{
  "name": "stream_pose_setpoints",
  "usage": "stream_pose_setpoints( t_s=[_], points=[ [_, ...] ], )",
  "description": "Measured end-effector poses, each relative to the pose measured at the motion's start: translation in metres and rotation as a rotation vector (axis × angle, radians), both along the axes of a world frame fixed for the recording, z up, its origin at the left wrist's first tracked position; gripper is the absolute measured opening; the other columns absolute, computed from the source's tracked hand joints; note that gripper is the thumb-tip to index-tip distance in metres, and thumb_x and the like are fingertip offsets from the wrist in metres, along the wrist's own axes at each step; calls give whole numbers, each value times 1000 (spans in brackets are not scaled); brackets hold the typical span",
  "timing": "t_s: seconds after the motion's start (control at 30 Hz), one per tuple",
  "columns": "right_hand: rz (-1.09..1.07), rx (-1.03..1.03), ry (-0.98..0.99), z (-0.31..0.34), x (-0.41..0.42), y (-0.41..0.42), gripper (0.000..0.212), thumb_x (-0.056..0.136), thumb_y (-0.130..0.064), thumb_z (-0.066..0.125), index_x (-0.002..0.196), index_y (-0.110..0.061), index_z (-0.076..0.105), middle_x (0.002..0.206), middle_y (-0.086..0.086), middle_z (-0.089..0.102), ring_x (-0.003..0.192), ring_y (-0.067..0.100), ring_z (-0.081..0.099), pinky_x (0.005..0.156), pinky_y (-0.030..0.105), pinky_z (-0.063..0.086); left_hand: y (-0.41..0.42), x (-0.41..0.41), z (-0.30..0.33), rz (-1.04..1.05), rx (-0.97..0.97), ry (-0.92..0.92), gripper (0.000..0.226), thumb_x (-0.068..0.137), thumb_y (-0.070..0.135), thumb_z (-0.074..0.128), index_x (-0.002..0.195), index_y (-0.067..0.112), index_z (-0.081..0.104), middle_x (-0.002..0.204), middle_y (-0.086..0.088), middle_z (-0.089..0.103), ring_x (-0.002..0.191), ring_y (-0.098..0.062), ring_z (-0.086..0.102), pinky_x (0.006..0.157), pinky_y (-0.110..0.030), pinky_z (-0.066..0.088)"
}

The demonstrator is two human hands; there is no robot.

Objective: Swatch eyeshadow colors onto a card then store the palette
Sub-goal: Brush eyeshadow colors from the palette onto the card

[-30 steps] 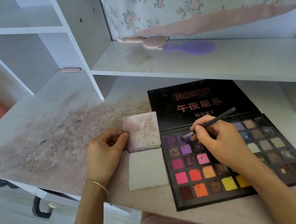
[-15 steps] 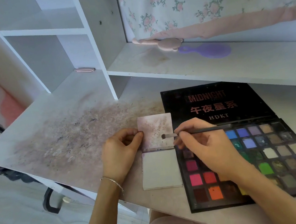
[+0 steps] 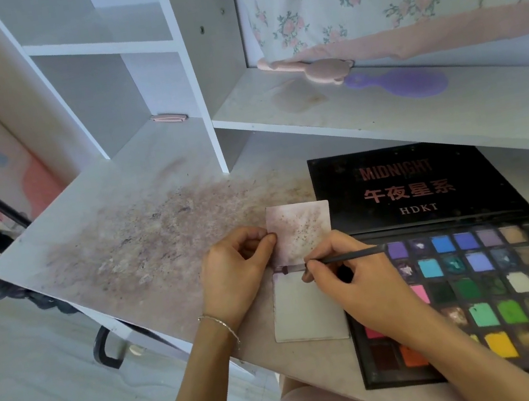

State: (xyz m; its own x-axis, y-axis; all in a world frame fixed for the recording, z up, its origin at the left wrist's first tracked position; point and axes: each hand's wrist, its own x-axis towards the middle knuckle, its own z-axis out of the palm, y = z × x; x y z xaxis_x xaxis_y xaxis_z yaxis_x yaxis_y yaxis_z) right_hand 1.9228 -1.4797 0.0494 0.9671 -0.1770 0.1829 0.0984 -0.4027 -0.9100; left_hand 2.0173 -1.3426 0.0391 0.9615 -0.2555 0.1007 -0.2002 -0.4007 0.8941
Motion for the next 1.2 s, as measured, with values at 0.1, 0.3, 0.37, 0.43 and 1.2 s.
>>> stream_pose_setpoints(
  t_s=[0.1, 0.3, 0.37, 0.43, 1.2],
  points=[
    [7, -2, 5, -1, 0, 1, 12, 85, -12, 57, 77, -21, 58, 81, -12, 64, 75, 4, 61, 64, 14, 48, -1, 0, 0, 10, 0, -5, 18, 79, 19, 68, 69, 33, 64, 70, 2, 69, 68, -18, 66, 71, -43, 55],
    [22, -14, 11, 0, 0, 2, 12, 85, -10, 58, 77, -19, 59, 79, -13, 64, 75, 4, 60, 64, 12, 46, -1, 1, 0, 8, 10, 7, 10, 80, 21, 68, 73, 29, 66, 70, 0, 68, 68, -18, 65, 71, -43, 54],
    [26, -16, 22, 1, 0, 2, 12, 85, -10, 58, 78, -19, 60, 75, -13, 63, 75, 3, 59, 64, 10, 44, -1, 1, -1, 8, 6, 10, 9, 80, 19, 68, 74, 26, 67, 70, 0, 68, 68, -19, 65, 71, -43, 54],
    [28, -29, 33, 1, 0, 3, 12, 84, -10, 59, 77, -19, 60, 73, -10, 63, 74, 3, 57, 63, 9, 43, -1, 1, -1, 1, 6, 13, 5, 80, 19, 68, 76, 23, 68, 71, -1, 69, 69, -19, 65, 72, -43, 54],
    [44, -27, 80, 3, 1, 3, 15, 85, -12, 56, 78, -24, 57, 76, -8, 65, 76, 5, 59, 67, 17, 48, -1, 1, -1, 1, 15, 6, 10, 80, 21, 67, 73, 28, 67, 70, 1, 68, 67, -17, 65, 71, -41, 55]
  ],
)
